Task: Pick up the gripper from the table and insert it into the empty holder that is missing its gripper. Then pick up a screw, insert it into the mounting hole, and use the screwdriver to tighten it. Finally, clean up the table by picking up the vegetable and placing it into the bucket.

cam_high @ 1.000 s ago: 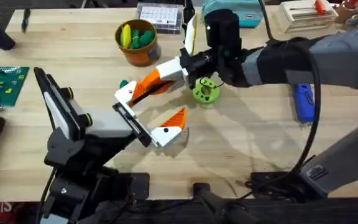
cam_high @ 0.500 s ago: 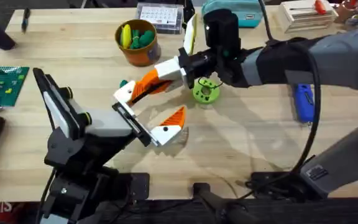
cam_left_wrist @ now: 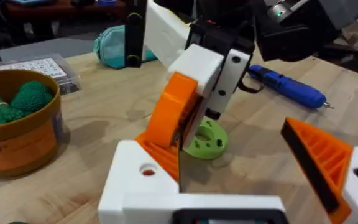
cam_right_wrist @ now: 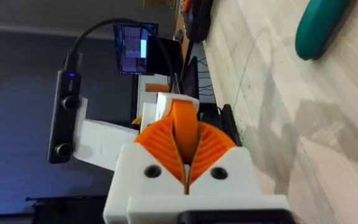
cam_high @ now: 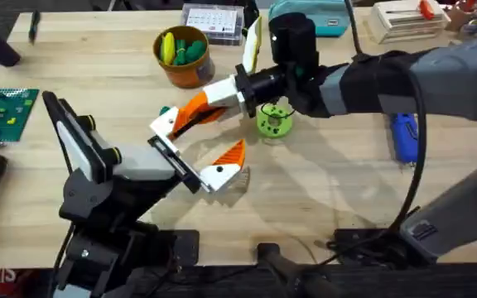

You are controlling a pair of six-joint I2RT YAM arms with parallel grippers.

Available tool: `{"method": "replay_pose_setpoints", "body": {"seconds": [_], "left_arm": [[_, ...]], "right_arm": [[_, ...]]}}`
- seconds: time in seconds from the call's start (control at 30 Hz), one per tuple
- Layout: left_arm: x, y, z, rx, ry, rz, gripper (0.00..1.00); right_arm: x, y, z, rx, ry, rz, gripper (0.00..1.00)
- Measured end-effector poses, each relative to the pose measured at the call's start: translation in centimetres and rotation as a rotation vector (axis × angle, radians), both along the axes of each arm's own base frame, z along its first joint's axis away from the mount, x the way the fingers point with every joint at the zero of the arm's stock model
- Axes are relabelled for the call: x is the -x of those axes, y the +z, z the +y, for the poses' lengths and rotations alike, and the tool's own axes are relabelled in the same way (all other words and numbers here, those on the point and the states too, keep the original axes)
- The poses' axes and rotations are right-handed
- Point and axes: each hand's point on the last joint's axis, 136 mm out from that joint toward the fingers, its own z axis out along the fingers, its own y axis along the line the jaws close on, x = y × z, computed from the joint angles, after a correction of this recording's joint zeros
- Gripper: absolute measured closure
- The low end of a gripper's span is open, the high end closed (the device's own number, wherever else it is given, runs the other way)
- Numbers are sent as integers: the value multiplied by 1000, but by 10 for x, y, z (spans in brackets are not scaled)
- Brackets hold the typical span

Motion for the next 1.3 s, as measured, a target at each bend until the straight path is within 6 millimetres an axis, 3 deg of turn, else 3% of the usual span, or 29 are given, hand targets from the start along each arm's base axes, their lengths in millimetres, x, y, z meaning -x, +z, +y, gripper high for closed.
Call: {"method": "replay_pose_setpoints", "body": {"seconds": [0.93,0.97,1.07,1.3], "left_arm": [[10,1,-8,4,-77,-1,14],[10,1,-8,4,-77,-1,14],[13,1,-10,-1,-96,-9,14],[15,1,-13,-7,-116,-18,14]], "right_arm": [[9,2,-9,-20,66,16,982],[9,2,-9,-21,68,17,969],[11,1,-8,-18,73,20,805],[15,1,-7,-20,90,25,774]]}}
